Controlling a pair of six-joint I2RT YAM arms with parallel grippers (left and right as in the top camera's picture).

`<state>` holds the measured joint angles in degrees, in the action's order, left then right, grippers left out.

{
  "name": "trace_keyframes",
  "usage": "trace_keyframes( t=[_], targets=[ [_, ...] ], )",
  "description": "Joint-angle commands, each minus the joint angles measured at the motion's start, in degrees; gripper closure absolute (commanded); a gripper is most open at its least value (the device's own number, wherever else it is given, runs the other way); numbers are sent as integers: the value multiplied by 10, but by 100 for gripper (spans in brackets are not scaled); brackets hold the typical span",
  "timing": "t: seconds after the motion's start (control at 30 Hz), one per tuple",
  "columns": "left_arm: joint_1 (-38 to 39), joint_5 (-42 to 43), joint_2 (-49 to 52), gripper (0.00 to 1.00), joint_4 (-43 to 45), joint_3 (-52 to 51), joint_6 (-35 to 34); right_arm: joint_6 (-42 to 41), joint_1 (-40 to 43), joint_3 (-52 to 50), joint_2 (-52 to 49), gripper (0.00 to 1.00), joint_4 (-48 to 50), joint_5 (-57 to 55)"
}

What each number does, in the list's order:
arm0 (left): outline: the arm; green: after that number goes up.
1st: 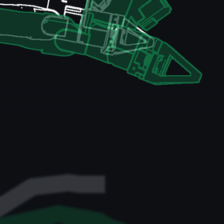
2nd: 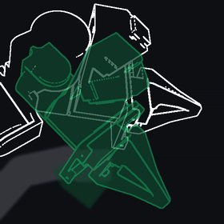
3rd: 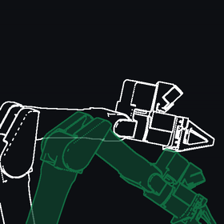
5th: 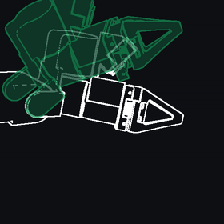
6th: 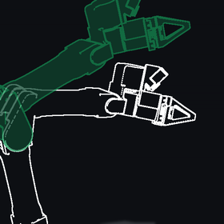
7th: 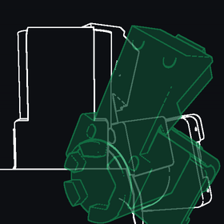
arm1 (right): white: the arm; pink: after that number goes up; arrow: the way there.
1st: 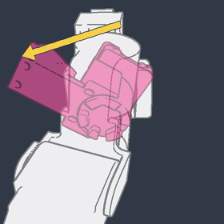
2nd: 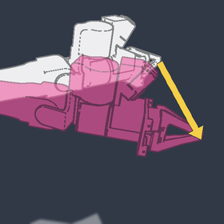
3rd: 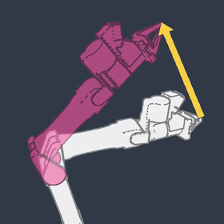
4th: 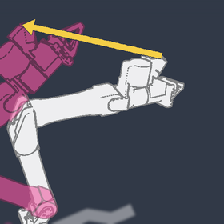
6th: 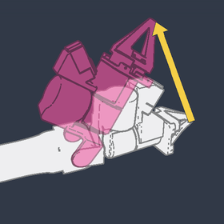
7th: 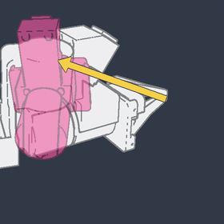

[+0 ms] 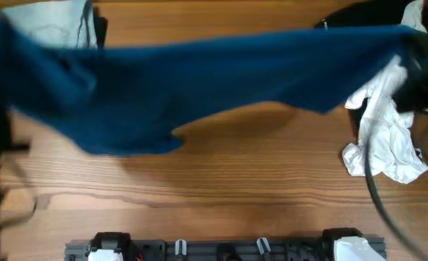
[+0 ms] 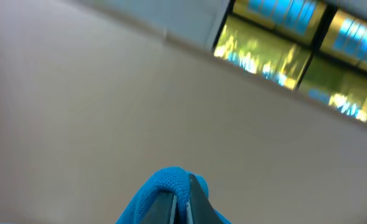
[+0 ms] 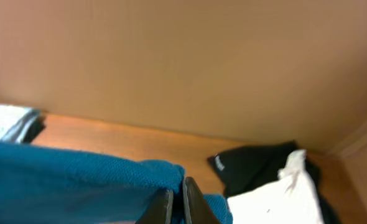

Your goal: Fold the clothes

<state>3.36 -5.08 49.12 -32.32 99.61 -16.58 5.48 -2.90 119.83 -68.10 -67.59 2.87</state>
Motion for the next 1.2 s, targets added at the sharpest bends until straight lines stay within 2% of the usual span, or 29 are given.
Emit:
trace_keyframes(
  t=[0.0, 0.1, 0.2, 0.3, 0.5, 0.6, 0.73, 0.8, 0.9, 0.97, 1.03, 1.17],
  targets=[
    [-4, -72, -62, 96, 19, 13, 14, 5, 3, 20, 55, 96, 1, -44],
    [-4, -110, -62, 96, 33, 13, 31, 6, 3, 20, 71, 96, 2, -54],
    [-4, -129, -12, 96, 33, 13, 43, 6, 3, 20, 28, 96, -3, -54],
    [-4, -130, 61, 96, 31, 13, 44, 6, 3, 19, -45, 96, -17, -54],
    [-4, -130, 283, 96, 40, 13, 43, 20, 3, 19, -292, 96, 2, -30],
    [-4, -130, 423, 96, 102, 13, 42, 21, 4, 19, -440, 96, 97, -31],
    [-6, -130, 607, 96, 282, 13, 42, 14, 16, 19, -610, 96, 301, -30],
    [-7, -130, 673, 96, 367, 13, 42, 14, 20, 19, -659, 96, 374, -30],
    [-7, -130, 722, 96, 465, 13, 42, 14, 24, 19, -685, 96, 443, -30],
    [-7, -130, 730, 96, 493, 13, 42, 9, 26, 19, -686, 96, 460, -30],
    [-7, -130, 730, 96, 480, 13, 42, 1, 32, 19, -685, 96, 443, -30],
    [-5, -130, 709, 96, 367, 13, 42, 6, 40, 19, -662, 96, 326, 16]
  ],
)
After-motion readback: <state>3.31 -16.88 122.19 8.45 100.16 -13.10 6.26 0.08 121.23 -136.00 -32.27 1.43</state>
